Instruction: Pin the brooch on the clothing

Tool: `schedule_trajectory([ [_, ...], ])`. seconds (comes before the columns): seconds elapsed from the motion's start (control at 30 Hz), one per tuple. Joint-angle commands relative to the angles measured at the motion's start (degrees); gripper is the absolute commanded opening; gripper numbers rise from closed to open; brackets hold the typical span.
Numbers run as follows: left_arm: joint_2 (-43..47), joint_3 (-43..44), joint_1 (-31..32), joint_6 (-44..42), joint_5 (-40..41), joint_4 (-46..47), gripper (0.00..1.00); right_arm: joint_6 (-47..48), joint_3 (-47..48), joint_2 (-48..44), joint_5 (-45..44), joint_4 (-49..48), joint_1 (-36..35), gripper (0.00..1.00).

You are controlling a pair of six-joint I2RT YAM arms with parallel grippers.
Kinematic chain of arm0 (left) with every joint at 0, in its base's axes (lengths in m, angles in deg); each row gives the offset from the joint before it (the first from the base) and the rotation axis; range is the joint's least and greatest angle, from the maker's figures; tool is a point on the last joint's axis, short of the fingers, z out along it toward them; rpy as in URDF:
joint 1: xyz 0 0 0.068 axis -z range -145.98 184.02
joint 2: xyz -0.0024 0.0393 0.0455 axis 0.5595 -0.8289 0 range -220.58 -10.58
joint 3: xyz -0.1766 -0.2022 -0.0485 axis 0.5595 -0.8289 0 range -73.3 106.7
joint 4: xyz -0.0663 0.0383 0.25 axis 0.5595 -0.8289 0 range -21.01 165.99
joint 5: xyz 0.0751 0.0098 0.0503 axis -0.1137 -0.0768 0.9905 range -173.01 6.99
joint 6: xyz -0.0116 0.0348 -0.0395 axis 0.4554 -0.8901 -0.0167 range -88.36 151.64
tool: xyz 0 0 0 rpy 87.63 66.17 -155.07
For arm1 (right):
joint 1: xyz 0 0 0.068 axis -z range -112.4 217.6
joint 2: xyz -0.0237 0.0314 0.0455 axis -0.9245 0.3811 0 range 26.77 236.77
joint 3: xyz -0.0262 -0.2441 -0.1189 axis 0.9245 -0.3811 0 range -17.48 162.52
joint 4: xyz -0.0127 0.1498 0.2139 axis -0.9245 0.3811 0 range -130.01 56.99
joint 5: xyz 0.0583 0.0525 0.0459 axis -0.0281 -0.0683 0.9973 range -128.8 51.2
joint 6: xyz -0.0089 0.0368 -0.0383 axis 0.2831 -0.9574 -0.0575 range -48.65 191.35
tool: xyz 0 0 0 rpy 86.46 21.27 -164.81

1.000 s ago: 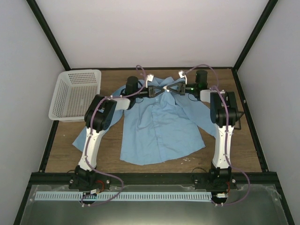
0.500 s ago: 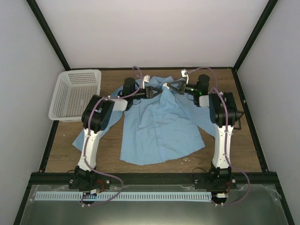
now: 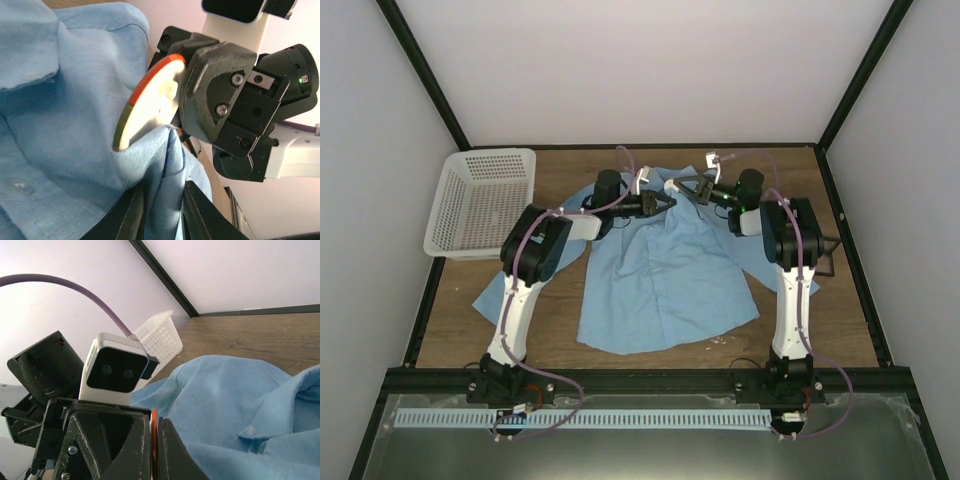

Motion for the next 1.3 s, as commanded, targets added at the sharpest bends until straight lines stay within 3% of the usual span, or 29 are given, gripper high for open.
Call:
schedule_trajectory([
  [0.0,-0.33,-2.89,0.78,4.89,-2.52,2.55,0.23,-1.69,-1.52,-0.19,-2.22,-6.94,-0.63,0.01],
  [0.1,0.25,-3.97,0.76,6.63,-2.56,3.13,0.24,-1.86,-1.98,-0.02,-2.13,-7.55,-0.75,0.01],
  [0.2,1.79,-3.79,-0.31,4.68,-1.83,-0.85,0.32,-1.61,-3.00,-0.38,-2.01,-8.44,-0.73,0.01],
  [0.43,6.89,-2.18,-4.05,-6.84,0.44,-12.06,0.44,-0.79,-3.90,-0.62,-1.39,-7.79,-0.65,0.01],
  [0.57,6.85,0.06,-5.95,-11.81,-1.17,-13.93,0.50,-1.04,-3.82,-0.54,-0.98,-7.82,-0.64,0.01],
  [0.7,3.82,5.94,-5.78,-17.10,-6.04,-17.07,0.50,-1.07,-3.75,-0.54,-0.91,-7.70,-0.64,0.01],
  [0.9,0.23,10.87,-5.54,-19.21,-9.19,-14.82,0.42,-1.21,-3.34,-0.62,-0.53,-7.35,-0.63,0.01],
  [1.07,-3.22,14.93,-5.43,-18.19,-10.57,-15.44,0.39,-1.11,-3.12,-0.80,-0.27,-6.95,-0.64,0.01],
  [1.27,-5.38,15.55,-5.35,-13.93,-13.89,-9.91,0.31,-0.94,-3.07,-1.07,-0.01,-6.41,-0.62,0.01],
])
